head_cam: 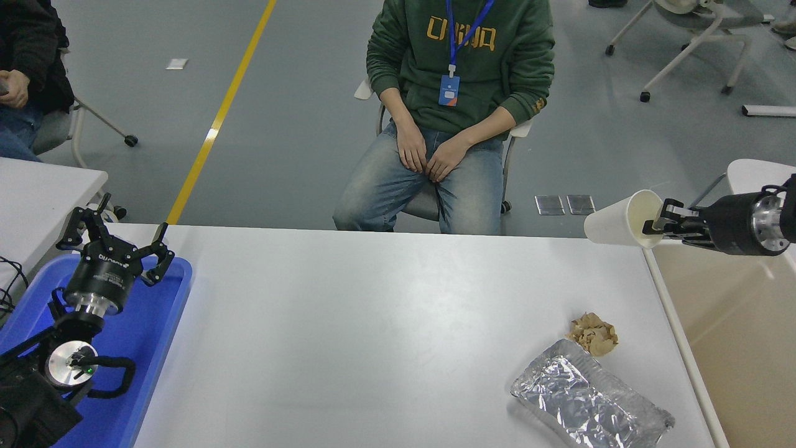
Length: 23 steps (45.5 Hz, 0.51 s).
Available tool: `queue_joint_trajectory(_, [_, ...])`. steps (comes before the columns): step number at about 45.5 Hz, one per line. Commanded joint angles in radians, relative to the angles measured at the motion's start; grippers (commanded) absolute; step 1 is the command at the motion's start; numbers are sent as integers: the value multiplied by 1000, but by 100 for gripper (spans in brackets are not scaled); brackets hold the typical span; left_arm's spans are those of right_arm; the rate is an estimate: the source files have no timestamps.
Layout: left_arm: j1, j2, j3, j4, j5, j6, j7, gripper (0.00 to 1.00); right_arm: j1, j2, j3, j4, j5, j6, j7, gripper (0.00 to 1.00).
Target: Clean the table surface
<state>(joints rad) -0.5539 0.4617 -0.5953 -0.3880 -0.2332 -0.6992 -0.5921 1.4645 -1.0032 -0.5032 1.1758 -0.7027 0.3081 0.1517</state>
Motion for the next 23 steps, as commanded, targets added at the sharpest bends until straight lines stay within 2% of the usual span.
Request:
queue_joint_trajectory(1, [0, 0, 0, 0, 0, 0, 0, 100, 11, -120, 2, 59, -83, 11, -4, 0])
queue_joint_trajectory(16, [0, 0, 0, 0, 0, 0, 0, 100, 33, -218, 3, 55, -86, 34, -4, 0])
queue_joint_trajectory(23, [0, 0, -1, 0, 0, 0, 0, 100, 16, -216, -3, -24, -92, 35, -4, 0])
